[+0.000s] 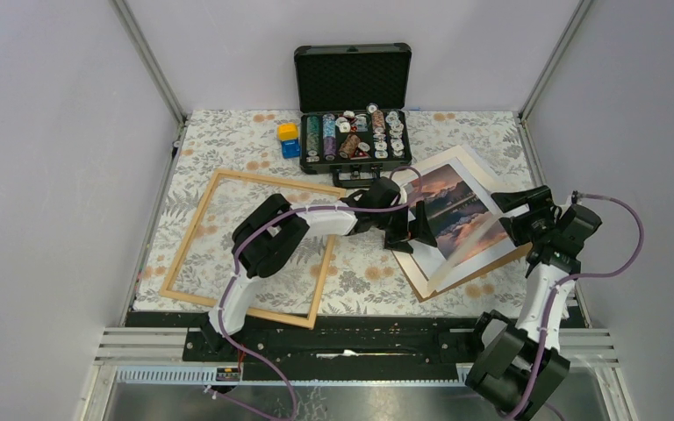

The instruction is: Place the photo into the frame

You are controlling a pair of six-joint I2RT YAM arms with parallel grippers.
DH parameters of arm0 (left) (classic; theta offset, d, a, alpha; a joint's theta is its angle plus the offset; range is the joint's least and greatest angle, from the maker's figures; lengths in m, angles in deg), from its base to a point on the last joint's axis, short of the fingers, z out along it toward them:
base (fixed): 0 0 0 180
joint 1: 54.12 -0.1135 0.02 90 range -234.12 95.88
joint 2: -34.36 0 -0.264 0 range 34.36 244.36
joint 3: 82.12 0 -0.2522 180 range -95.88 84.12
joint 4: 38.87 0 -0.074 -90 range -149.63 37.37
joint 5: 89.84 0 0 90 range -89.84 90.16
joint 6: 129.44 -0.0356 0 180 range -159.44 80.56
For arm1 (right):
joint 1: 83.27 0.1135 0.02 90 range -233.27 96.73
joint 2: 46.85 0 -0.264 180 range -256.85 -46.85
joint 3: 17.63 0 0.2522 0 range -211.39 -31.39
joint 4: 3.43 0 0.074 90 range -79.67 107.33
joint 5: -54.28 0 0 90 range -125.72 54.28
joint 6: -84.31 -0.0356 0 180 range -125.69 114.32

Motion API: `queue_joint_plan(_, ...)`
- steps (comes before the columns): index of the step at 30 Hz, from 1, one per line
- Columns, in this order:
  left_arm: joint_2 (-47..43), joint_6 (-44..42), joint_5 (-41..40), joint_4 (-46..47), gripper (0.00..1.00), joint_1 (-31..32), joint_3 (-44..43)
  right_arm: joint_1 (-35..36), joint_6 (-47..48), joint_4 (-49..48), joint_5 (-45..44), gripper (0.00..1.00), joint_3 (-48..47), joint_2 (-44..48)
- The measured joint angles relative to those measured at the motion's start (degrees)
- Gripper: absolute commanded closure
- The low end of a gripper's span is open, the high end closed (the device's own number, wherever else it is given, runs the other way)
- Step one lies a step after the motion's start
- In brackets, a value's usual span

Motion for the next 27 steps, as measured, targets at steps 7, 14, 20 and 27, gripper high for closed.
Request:
queue_joint_plan(7, 0.0, 1.5, 2.2, 3.5, 0.01, -0.8, 1.7, 0.4, 2.3, -0.1, -1.0, 0.09, 0.3, 2.6)
queue_joint_plan(14, 0.0, 1.8, 2.6, 3.6, 0.01, -1.0, 1.8, 1.0, 4.8, 0.9, -2.8, 0.14, 0.3, -2.5)
queue_joint_plan(20, 0.0, 2.1, 2.8, 4.0, 0.01, -1.2, 2.0, 3.3, 4.7, -3.3, -2.5, 0.29, 4.3, -5.7)
queue_joint_plan(27, 0.0, 2.3, 3.1, 4.1, 0.01, -1.3, 2.2, 4.2, 6.6, 0.1, -9.6, 0.64, 4.7, -2.5)
